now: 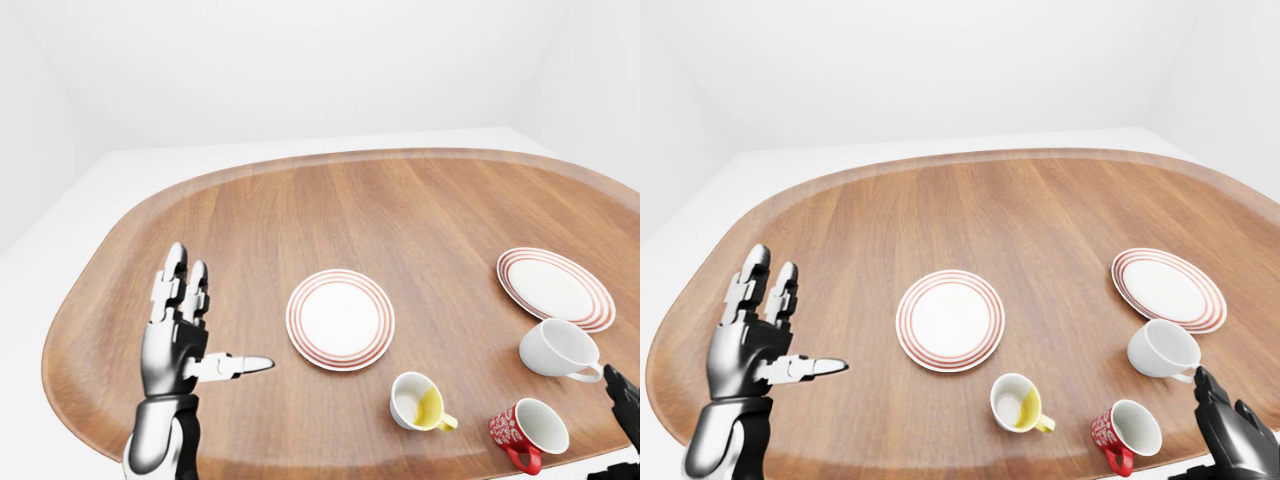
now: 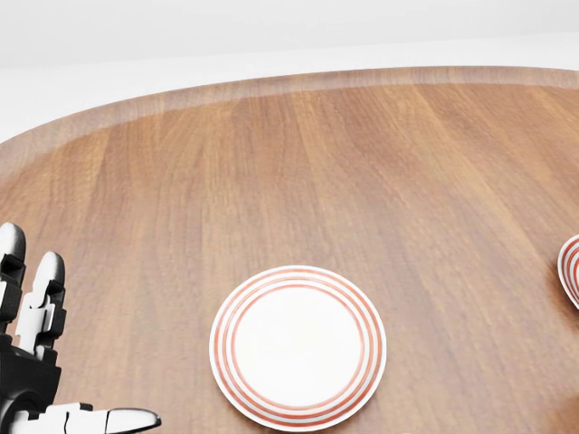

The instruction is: Put the red mug on the left plate.

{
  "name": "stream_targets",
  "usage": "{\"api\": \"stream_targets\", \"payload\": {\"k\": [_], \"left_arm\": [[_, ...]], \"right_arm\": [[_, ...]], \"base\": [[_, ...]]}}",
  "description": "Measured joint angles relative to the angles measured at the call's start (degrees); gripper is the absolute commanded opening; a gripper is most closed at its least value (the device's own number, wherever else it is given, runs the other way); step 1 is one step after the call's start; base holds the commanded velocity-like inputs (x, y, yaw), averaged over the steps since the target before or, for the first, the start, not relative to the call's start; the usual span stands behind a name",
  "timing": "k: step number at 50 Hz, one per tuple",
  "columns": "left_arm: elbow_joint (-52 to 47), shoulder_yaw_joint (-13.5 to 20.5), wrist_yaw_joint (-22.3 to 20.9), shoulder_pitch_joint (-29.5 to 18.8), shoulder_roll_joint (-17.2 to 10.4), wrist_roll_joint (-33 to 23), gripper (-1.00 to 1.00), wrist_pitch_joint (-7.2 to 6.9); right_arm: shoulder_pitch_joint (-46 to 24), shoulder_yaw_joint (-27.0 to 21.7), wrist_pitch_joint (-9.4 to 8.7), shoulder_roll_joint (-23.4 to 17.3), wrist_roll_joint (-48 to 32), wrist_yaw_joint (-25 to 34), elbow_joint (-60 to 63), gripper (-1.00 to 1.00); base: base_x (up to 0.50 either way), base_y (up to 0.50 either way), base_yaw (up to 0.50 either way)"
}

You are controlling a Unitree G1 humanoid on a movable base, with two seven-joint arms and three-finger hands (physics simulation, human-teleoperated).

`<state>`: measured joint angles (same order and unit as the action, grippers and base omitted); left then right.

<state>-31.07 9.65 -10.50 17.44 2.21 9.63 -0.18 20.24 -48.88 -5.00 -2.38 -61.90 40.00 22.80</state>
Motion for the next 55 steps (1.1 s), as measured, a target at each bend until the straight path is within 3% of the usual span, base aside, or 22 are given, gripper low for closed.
{"api": "stream_targets", "payload": {"k": [16,39,55], "left_arm": [[0.3,0.16,0.09,-0.3,-0.03,-0.07,1.0,-0.07],[0.43,0.22,0.31,-0.44,-0.06,-0.12,1.0,-0.37],[0.51,0.29,0.4,-0.55,-0.09,-0.13,1.0,-0.44]], "right_arm": [[-1.85,0.74,0.0,-2.11,1.13,-0.35,1.03,1.0],[-4.42,7.09,0.0,-7.08,3.55,-5.18,-10.6,1.0],[-3.71,8.43,0.0,-7.59,4.85,-7.72,-13.87,1.0]], "base": [[0.0,0.0,0.0],[0.0,0.0,0.0],[0.0,0.0,0.0]]}}
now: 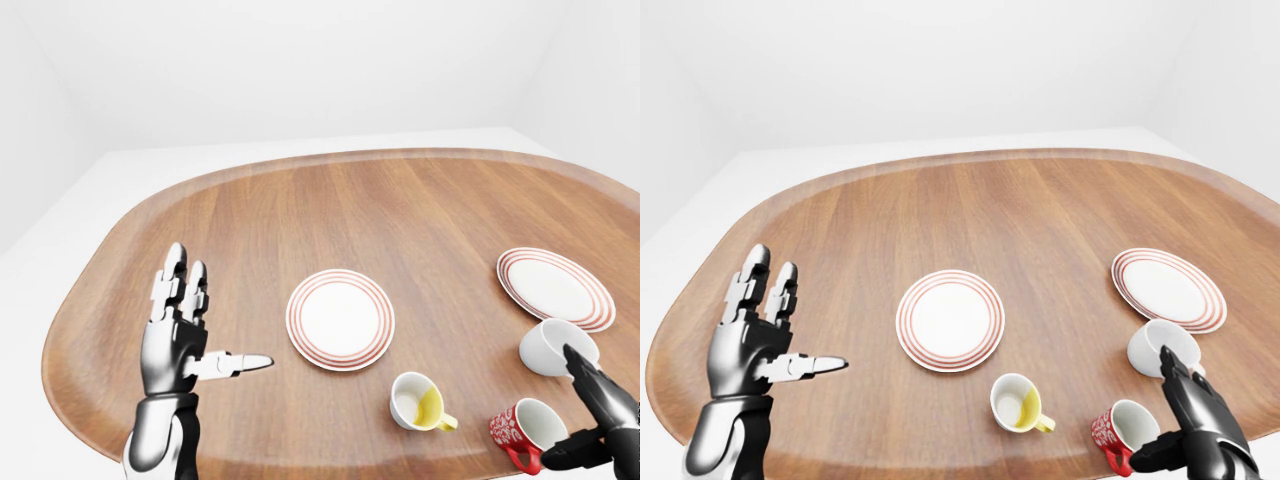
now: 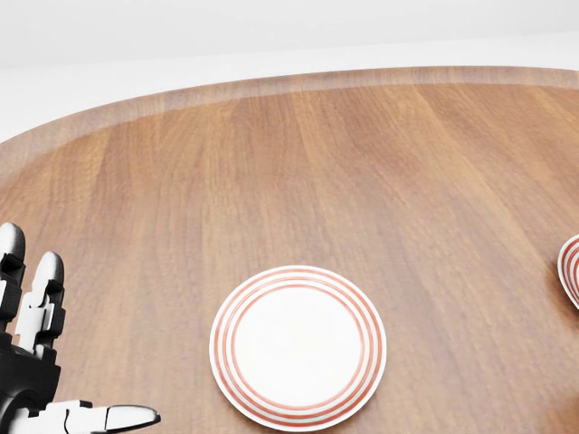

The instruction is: Put the red mug on the left plate.

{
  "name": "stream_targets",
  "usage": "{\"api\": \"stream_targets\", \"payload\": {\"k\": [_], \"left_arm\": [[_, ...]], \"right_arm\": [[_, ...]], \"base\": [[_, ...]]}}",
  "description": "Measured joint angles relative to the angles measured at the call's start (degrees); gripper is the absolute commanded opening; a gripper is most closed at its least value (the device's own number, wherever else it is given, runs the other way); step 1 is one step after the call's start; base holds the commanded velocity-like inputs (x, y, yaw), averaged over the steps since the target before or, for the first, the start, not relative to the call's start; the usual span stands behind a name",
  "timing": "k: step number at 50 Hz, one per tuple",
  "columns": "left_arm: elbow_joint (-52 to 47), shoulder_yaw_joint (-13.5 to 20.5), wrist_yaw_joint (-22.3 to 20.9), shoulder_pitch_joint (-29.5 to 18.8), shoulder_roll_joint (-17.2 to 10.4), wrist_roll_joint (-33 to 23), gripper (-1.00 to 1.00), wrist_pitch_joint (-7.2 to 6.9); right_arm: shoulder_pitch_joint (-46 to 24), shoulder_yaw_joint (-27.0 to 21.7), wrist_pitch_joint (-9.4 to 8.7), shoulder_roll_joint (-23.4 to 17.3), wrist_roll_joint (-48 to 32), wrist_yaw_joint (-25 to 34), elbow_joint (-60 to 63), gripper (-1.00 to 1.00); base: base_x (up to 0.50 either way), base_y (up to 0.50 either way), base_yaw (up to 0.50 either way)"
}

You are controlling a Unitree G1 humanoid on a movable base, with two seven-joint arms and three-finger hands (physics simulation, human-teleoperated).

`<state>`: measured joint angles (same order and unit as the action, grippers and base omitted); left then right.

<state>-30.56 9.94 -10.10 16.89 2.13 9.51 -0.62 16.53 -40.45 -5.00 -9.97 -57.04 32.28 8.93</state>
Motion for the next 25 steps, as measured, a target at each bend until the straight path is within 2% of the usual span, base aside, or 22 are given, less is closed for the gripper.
{"api": "stream_targets", "payload": {"k": [25], "left_arm": [[0.15,0.14,0.16,-0.17,-0.03,0.03,1.0,-0.27]], "right_arm": [[-0.52,3.89,0.0,-1.27,1.52,-3.91,-5.9,1.0]], "base": [[0.0,0.0,0.0]]}}
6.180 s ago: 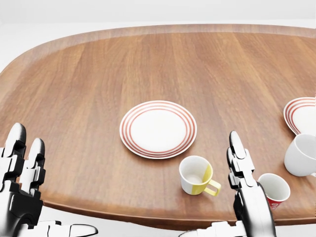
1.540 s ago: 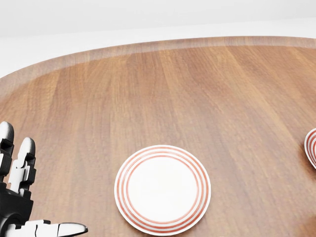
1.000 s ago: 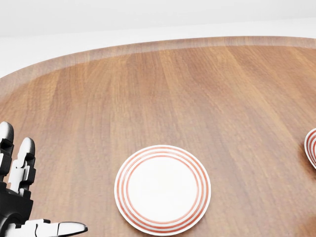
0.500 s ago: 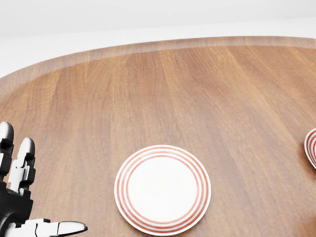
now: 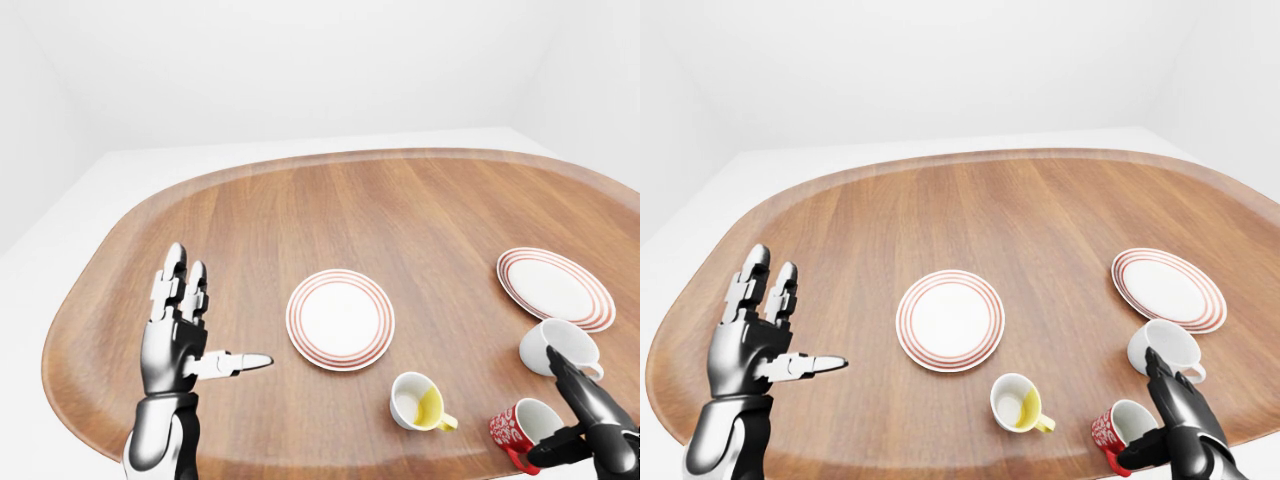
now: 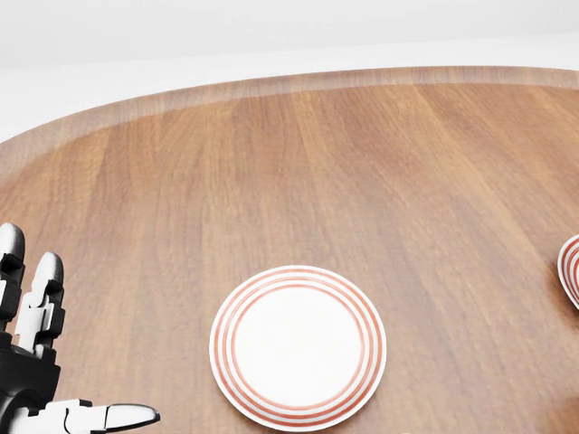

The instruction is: Put the red mug on the left plate.

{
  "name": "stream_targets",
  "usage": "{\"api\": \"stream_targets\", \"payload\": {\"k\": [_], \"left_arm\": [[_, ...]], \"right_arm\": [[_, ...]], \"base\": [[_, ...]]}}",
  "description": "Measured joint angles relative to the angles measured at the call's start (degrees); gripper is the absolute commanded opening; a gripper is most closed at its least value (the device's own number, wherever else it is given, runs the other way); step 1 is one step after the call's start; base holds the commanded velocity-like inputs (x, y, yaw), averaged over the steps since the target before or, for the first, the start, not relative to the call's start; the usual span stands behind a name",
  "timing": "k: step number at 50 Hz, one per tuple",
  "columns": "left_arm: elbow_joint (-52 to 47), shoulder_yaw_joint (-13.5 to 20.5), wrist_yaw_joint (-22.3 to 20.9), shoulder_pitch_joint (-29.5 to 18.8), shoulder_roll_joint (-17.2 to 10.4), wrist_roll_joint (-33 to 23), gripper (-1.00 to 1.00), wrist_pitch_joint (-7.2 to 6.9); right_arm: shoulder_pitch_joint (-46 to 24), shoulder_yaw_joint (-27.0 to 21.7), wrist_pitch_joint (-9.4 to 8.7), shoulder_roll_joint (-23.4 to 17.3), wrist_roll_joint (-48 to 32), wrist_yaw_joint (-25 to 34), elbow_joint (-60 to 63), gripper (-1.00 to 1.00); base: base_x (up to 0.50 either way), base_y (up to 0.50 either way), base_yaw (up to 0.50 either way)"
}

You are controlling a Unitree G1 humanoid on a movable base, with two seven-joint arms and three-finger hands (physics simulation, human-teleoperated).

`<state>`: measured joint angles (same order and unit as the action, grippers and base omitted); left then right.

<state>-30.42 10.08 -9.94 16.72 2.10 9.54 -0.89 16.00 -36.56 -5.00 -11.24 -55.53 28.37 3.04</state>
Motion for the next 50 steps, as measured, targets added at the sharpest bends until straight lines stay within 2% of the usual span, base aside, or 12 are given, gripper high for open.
{"api": "stream_targets", "payload": {"k": [31,32,33,34,50], "left_arm": [[0.55,0.11,0.08,-0.31,-0.06,0.05,1.0,-0.09],[0.54,0.11,0.08,-0.31,-0.07,0.06,1.0,-0.1],[0.54,0.11,0.09,-0.31,-0.07,0.06,1.0,-0.11],[0.54,0.11,0.09,-0.31,-0.07,0.07,1.0,-0.11],[0.73,0.32,0.19,-0.41,-0.1,0.18,1.0,-0.01]], "right_arm": [[-0.78,3.77,0.0,-1.57,2.73,-5.14,-6.88,1.0],[-0.89,3.91,0.0,-1.65,2.86,-5.24,-6.99,-0.21],[-0.98,4.0,0.0,-1.78,3.0,-5.08,-6.94,-0.91],[-1.05,4.08,0.0,-1.91,3.2,-4.76,-6.83,-1.0],[0.76,4.34,0.0,-0.85,3.23,-3.25,-3.27,-1.0]], "base": [[0.0,0.0,0.0],[0.0,0.0,0.0],[0.0,0.0,0.0],[0.0,0.0,0.0],[0.0,0.0,0.0]]}}
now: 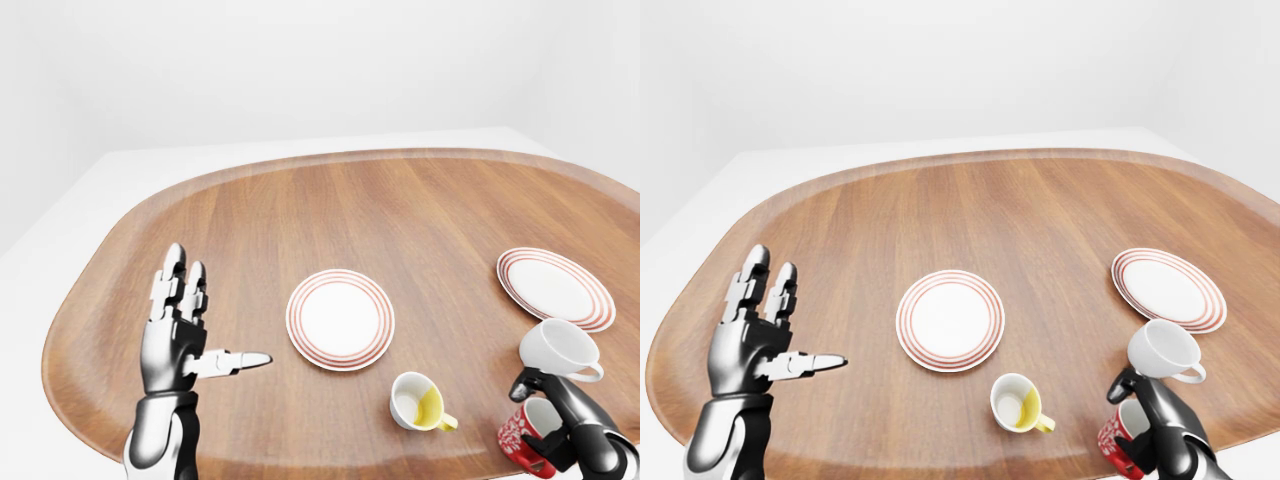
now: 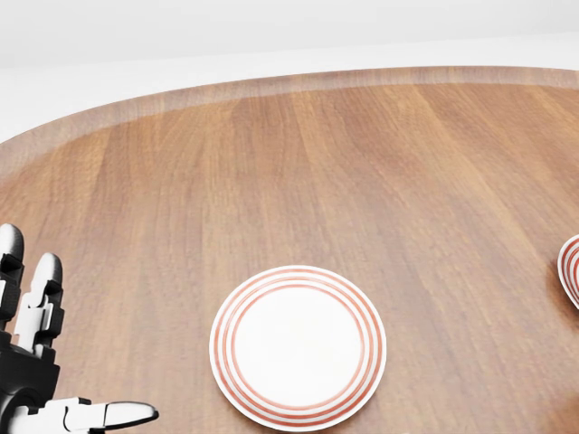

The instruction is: Put the red mug on the left plate.

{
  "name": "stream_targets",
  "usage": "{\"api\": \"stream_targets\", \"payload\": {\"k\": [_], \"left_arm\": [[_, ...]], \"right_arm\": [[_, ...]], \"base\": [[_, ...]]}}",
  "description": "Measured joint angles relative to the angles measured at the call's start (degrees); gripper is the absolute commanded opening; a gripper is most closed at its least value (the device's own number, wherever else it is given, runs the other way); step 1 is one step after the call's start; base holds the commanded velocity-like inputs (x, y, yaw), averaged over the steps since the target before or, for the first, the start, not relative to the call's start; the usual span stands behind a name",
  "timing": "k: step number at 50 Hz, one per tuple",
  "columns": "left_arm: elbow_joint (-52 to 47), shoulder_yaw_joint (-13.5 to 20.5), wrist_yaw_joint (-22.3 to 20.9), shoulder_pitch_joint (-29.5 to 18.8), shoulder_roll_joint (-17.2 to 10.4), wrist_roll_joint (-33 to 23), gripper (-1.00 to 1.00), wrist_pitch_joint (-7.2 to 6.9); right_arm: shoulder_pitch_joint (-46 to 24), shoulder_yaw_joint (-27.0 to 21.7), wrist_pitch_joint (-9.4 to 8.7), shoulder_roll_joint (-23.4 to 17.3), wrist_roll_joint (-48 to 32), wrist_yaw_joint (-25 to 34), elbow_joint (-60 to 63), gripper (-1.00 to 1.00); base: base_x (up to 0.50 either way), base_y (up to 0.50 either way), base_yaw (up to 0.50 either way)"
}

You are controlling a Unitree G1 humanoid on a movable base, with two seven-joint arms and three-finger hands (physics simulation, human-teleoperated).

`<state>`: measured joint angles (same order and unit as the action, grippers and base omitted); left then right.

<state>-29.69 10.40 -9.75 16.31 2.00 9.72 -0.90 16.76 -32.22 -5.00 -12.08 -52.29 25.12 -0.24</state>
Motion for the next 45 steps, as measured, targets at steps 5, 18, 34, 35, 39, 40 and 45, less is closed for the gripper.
{"api": "stream_targets", "payload": {"k": [5,18,34,35,39,40,45], "left_arm": [[0.13,0.14,0.04,-0.06,0.01,0.07,1.0,0.06],[0.12,0.86,-0.12,-0.08,0.02,0.56,1.0,-0.06],[-0.67,-0.04,-0.77,0.79,0.42,-0.03,1.0,0.13],[-0.54,-0.14,-0.77,0.76,0.39,-0.06,1.0,0.2],[0.05,-0.43,-0.74,0.49,0.21,-0.13,1.0,0.36],[0.2,-0.43,-0.73,0.38,0.14,-0.08,1.0,0.36],[0.73,-0.31,-0.63,-0.11,-0.1,0.1,1.0,0.27]], "right_arm": [[1.09,-0.95,0.0,1.39,-2.94,2.24,3.03,-1.0],[-1.33,-2.5,0.01,3.5,-15.37,10.26,13.11,-1.0],[-43.47,16.62,0.05,-7.8,-21.94,7.46,-15.65,-1.0],[-45.84,17.63,0.0,-8.1,-21.78,6.36,-18.65,-1.0],[-55.85,21.32,0.0,-8.47,-20.44,0.88,-31.38,-1.0],[-58.27,22.17,0.03,-8.34,-19.94,-0.62,-34.5,-1.0],[-68.07,25.85,0.02,-7.39,-16.99,-7.71,-47.71,-1.0]], "base": [[0.0,0.0,0.0],[0.0,0.0,0.0],[0.0,0.0,0.0],[0.0,0.0,0.0],[0.0,0.0,0.0],[0.0,0.0,0.0],[0.0,0.0,0.0]]}}
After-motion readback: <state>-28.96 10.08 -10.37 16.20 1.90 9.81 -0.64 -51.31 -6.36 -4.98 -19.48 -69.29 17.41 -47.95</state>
